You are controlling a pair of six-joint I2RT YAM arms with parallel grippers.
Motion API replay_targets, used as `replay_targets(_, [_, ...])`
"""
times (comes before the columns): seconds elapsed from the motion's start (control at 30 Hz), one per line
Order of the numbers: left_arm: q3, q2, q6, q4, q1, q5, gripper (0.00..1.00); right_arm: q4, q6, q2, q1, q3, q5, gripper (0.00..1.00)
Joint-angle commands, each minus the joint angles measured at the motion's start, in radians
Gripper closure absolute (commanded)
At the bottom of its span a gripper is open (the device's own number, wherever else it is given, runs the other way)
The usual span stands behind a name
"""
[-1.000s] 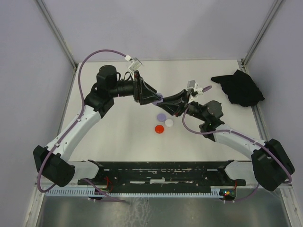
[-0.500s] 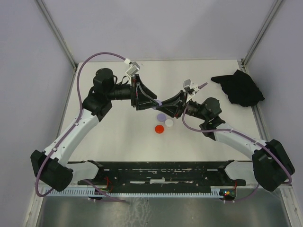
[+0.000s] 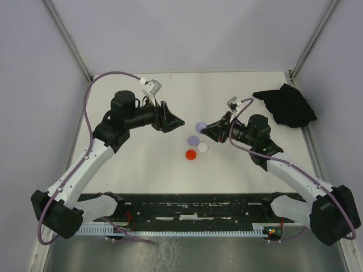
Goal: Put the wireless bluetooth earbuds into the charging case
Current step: Close the charging case, then place the charging case at the center of the board.
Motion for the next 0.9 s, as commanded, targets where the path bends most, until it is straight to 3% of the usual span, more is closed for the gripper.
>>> replay_targets(0.0, [-0.064,-0.038,-0.013,-0.138,0.001,-0.434,0.26,-0.314,-0.038,-0.056,-0.067,-0.023,0.097,0.98])
replay_targets(0.13, [-0.155,-0.084,-0.077,-0.171,0.003,-0.654,0.24,-0.410,-0.032,-0.031,-0.101,-0.052,0.115,0.97])
replay_targets(0.3, [-0.249,-0.132,-0.130,-0.226,0.005,-0.828,0.21,-0.423,0.018,0.038,-0.125,-0.079,0.159,0.96])
replay_targets(0.47, [-0.321,-0.202,-0.179,-0.250,0.004,-0.896,0.19,-0.432,0.084,0.163,-0.133,-0.070,0.210,0.95])
replay_targets(0.73, [-0.358,-0.340,-0.189,-0.248,0.005,-0.939,0.13,-0.293,0.261,0.419,-0.136,-0.039,0.132,0.90])
replay_targets(0.87, [-0.367,-0.399,-0.189,-0.260,0.005,-0.961,0.08,-0.199,0.338,0.491,-0.136,-0.027,0.108,0.82])
